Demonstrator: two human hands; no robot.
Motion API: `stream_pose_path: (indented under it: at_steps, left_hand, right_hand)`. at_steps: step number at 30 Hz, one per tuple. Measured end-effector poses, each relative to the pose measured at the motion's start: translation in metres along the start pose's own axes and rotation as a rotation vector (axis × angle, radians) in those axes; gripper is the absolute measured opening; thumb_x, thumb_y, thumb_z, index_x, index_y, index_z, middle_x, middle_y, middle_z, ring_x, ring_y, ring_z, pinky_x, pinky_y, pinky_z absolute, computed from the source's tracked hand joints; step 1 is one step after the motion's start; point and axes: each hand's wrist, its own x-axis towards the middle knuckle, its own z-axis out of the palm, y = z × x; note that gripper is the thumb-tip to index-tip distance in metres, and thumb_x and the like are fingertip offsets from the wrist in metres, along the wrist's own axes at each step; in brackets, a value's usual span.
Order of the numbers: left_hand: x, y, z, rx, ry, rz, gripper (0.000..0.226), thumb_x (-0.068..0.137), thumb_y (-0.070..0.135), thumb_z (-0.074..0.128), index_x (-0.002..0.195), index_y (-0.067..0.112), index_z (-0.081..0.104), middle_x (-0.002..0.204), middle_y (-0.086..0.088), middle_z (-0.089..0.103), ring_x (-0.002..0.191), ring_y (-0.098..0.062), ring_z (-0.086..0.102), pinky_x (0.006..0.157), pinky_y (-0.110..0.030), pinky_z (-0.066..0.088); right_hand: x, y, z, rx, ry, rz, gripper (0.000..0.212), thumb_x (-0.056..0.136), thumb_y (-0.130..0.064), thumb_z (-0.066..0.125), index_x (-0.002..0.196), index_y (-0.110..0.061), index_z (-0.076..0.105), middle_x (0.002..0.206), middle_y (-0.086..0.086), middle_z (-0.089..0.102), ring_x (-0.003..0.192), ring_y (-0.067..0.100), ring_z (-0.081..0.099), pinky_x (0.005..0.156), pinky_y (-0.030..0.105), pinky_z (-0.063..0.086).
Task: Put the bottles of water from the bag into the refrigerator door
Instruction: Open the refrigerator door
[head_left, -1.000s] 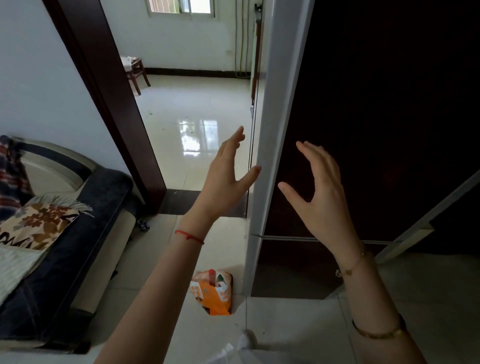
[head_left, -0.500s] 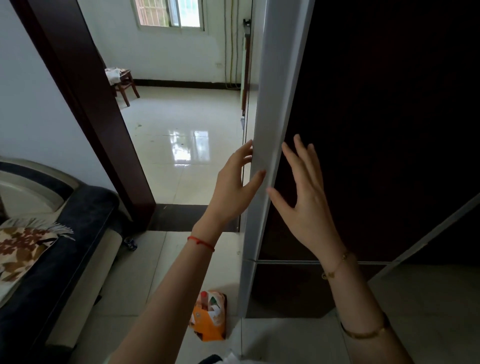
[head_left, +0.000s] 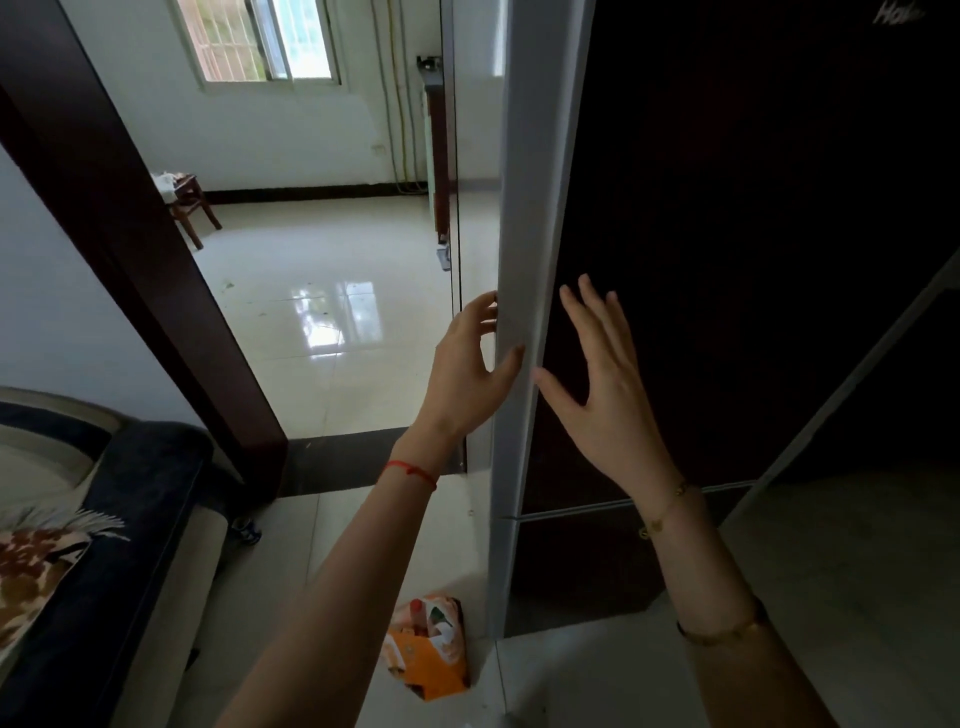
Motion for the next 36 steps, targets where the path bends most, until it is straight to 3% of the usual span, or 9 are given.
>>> stream_pose_path:
  at_steps: [7, 10, 14, 25, 29, 36]
  left_hand:
    - [-0.027, 0.010, -0.003, -0.047, 0.028, 0.067, 0.043, 0.086, 0.021, 0.065, 0.126, 0.012, 0.051, 0.118, 0.001, 0.067, 0.104, -0.008, 0.065, 0.088, -0.010, 0.049]
    - [-0.047, 0.021, -0.001, -0.084, 0.046, 0.083, 0.031, 0.088, 0.019, 0.064, 0.117, 0.013, 0.055, 0.109, 0.002, 0.068, 0.097, -0.005, 0.065, 0.085, -0.011, 0.051]
    - [-0.072, 0.037, 0.002, -0.163, 0.010, 0.130, 0.021, 0.088, 0.017, 0.065, 0.108, 0.013, 0.060, 0.101, 0.003, 0.067, 0.092, -0.002, 0.064, 0.083, -0.011, 0.051]
    - [-0.124, 0.082, 0.013, -0.315, -0.254, 0.337, 0.021, 0.087, 0.014, 0.067, 0.107, 0.008, 0.065, 0.097, 0.000, 0.070, 0.088, -0.006, 0.069, 0.082, -0.018, 0.055]
    - [-0.139, 0.098, 0.024, -0.343, -0.315, 0.401, 0.022, 0.088, 0.009, 0.064, 0.109, 0.008, 0.069, 0.097, 0.002, 0.073, 0.088, -0.003, 0.069, 0.083, -0.017, 0.055]
    - [-0.155, 0.130, 0.043, -0.381, -0.427, 0.542, 0.028, 0.092, 0.006, 0.056, 0.116, 0.010, 0.069, 0.099, 0.004, 0.075, 0.093, -0.004, 0.070, 0.087, -0.020, 0.053]
  right_hand:
    - [-0.019, -0.018, -0.008, 0.036, 0.057, 0.059, 0.072, 0.093, -0.033, 0.056, 0.153, -0.022, 0.016, 0.162, -0.006, 0.004, 0.151, 0.015, 0.000, 0.123, 0.041, 0.015]
    - [-0.044, -0.025, -0.013, 0.040, 0.159, 0.069, 0.069, 0.094, -0.033, 0.056, 0.152, -0.022, 0.020, 0.161, -0.005, 0.011, 0.150, 0.015, 0.010, 0.121, 0.044, 0.024]
    - [-0.077, -0.034, -0.026, 0.033, 0.230, 0.096, 0.069, 0.094, -0.033, 0.056, 0.152, -0.019, 0.022, 0.161, -0.003, 0.015, 0.150, 0.016, 0.014, 0.120, 0.044, 0.026]
    - [-0.152, -0.055, -0.065, -0.007, 0.444, 0.253, 0.075, 0.088, -0.036, 0.064, 0.150, -0.018, 0.025, 0.157, -0.003, 0.024, 0.147, 0.009, 0.020, 0.119, 0.040, 0.029]
    - [-0.174, -0.058, -0.081, -0.066, 0.500, 0.309, 0.076, 0.088, -0.040, 0.061, 0.150, -0.018, 0.024, 0.157, -0.004, 0.024, 0.146, 0.005, 0.018, 0.119, 0.030, 0.024]
    - [-0.204, -0.042, -0.106, -0.210, 0.643, 0.379, 0.064, 0.094, -0.039, 0.051, 0.149, -0.016, 0.028, 0.156, 0.001, 0.028, 0.145, 0.013, 0.025, 0.120, 0.031, 0.025]
